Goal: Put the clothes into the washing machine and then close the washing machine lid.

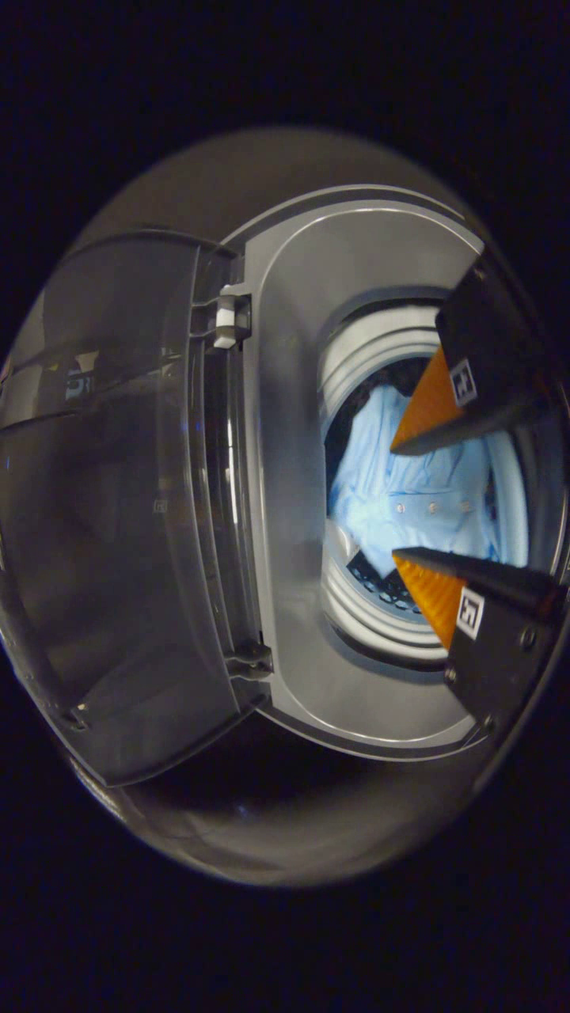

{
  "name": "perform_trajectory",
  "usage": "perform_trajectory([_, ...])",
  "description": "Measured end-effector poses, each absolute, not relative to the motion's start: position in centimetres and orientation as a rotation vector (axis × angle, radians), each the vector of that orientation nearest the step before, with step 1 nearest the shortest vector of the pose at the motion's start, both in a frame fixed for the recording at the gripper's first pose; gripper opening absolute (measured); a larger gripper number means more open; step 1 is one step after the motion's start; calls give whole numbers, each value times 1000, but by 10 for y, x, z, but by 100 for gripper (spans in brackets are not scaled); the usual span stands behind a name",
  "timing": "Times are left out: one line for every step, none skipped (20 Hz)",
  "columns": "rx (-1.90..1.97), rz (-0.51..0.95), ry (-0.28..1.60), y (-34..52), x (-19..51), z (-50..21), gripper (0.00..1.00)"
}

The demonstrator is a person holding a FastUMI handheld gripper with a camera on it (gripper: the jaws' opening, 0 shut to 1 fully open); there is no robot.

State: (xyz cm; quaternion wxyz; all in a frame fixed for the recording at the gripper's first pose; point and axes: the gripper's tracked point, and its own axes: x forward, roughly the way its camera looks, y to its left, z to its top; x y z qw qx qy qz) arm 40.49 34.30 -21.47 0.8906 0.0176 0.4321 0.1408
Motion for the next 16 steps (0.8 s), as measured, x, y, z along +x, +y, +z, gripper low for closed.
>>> perform_trajectory([29,288,885,342,404,-213,77])
perform_trajectory([23,265,867,338,406,-209,88])
perform_trajectory([15,249,846,335,409,-207,99])
perform_trajectory([11,240,829,334,408,-204,100])
perform_trajectory([6,233,804,334,409,-200,98])
perform_trajectory([3,228,780,333,410,-197,98])
perform_trajectory([1,217,756,330,412,-192,98])
perform_trajectory([-4,215,734,330,412,-188,98])
perform_trajectory([-12,210,723,329,411,-186,98])
perform_trajectory([-23,196,715,326,410,-183,98])
perform_trajectory([-21,175,703,322,410,-175,98])
perform_trajectory([-1,158,681,321,411,-165,98])
perform_trajectory([33,150,649,323,415,-152,98])
perform_trajectory([63,138,614,323,418,-135,98])
perform_trajectory([82,124,580,320,422,-114,98])
perform_trajectory([95,124,546,321,425,-93,98])
